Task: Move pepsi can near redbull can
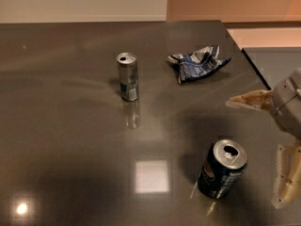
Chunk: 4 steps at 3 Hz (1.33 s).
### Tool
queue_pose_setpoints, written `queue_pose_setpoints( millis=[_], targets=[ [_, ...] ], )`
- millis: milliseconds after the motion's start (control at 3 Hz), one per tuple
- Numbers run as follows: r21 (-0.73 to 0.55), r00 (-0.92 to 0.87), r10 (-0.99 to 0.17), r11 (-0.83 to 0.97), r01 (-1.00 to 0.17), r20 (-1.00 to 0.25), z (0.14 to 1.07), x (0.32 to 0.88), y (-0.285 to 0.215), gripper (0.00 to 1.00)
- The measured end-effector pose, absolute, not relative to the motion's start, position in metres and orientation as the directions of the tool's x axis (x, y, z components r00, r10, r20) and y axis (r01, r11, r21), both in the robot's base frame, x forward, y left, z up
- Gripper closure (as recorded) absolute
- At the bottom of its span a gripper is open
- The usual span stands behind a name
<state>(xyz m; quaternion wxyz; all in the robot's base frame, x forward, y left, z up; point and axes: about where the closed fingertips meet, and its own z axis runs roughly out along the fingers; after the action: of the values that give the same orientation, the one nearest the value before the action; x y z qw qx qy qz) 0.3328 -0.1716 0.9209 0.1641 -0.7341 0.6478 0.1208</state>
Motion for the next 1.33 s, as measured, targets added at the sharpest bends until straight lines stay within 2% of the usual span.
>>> queue_pose_setpoints(
  millis=[333,667,1333],
  targets=[
    [-0.080,0.164,-0.898,-0.144,-0.986,-0.407,0.908,0.322,-0.158,0.00],
    [-0.076,0.183,-0.888,-0.167,-0.983,-0.421,0.899,0.315,-0.148,0.05],
    [-0.068,0.181,-0.882,-0.169,-0.983,-0.435,0.891,0.314,-0.139,0.51]
  ],
)
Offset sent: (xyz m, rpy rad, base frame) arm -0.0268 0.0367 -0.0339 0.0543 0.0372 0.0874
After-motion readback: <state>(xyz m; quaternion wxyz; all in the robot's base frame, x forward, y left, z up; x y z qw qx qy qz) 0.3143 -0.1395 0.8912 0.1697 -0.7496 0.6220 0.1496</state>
